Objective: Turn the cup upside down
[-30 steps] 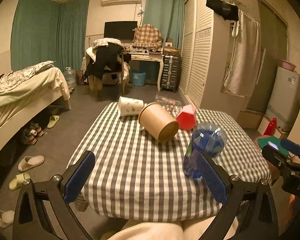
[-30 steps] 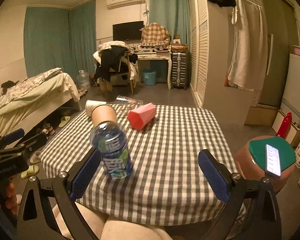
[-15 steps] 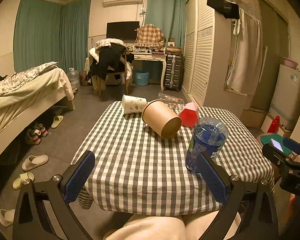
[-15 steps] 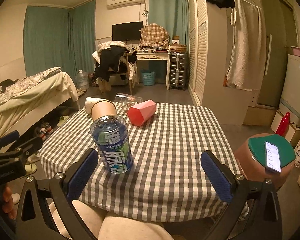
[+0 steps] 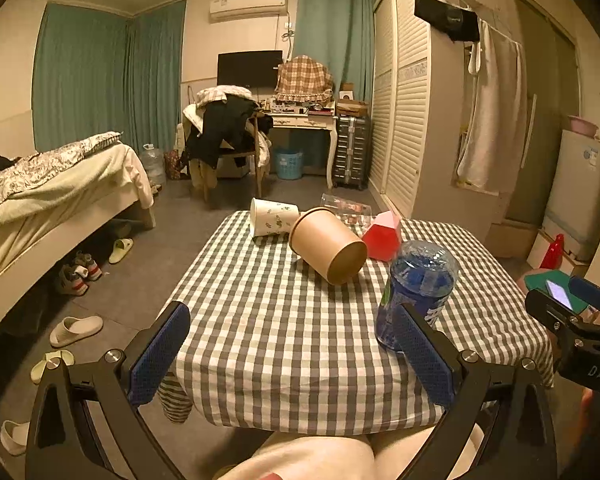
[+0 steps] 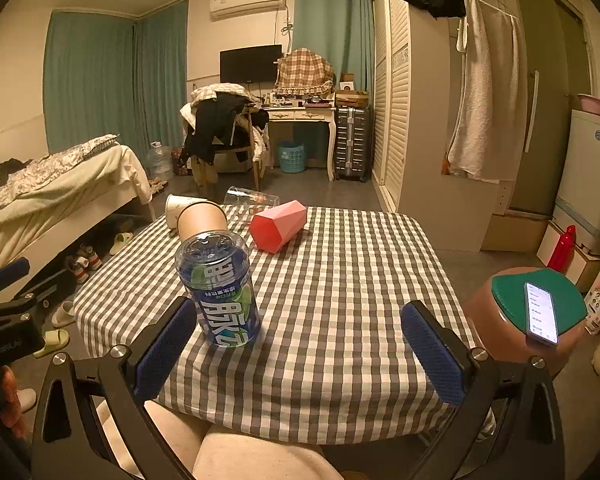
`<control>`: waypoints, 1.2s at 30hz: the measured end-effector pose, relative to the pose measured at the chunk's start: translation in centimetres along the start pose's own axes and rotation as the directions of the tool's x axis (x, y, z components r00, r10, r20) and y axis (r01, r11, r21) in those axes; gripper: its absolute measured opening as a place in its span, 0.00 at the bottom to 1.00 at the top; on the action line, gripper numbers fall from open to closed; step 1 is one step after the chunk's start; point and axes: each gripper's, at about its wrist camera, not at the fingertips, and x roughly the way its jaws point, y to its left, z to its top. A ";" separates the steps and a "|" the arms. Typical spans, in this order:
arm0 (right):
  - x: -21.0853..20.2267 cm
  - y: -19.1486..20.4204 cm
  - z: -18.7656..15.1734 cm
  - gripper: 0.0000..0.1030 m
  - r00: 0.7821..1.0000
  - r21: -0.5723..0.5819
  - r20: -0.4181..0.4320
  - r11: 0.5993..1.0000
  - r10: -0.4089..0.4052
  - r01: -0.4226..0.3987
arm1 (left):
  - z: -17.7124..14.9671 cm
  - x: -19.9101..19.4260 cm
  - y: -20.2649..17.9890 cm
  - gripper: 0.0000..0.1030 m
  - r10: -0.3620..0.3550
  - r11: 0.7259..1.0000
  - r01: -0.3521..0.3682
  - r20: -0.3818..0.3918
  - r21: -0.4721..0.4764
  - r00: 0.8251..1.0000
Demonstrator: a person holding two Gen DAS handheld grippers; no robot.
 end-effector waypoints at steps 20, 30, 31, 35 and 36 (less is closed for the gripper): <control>-0.1 0.2 0.1 1.00 1.000 -0.008 0.008 1.000 0.000 0.000 | 0.2 -0.5 -0.1 1.00 0.010 1.000 -0.010 0.007 0.012 1.000; -0.3 0.3 0.1 1.00 1.000 -0.009 0.006 1.000 0.000 0.000 | 0.1 -0.5 -0.2 1.00 0.014 1.000 -0.014 0.008 0.014 1.000; -0.3 0.3 0.2 1.00 1.000 -0.009 0.006 1.000 0.000 0.000 | 0.1 -0.5 -0.2 1.00 0.014 1.000 -0.014 0.008 0.013 1.000; -0.2 0.3 0.1 1.00 1.000 -0.009 0.006 1.000 0.000 0.000 | 0.1 -0.5 -0.2 1.00 0.014 1.000 -0.014 0.007 0.014 1.000; -0.2 0.3 0.1 1.00 1.000 -0.009 0.005 1.000 0.001 -0.001 | 0.1 -0.5 -0.2 1.00 0.013 1.000 -0.013 0.008 0.014 1.000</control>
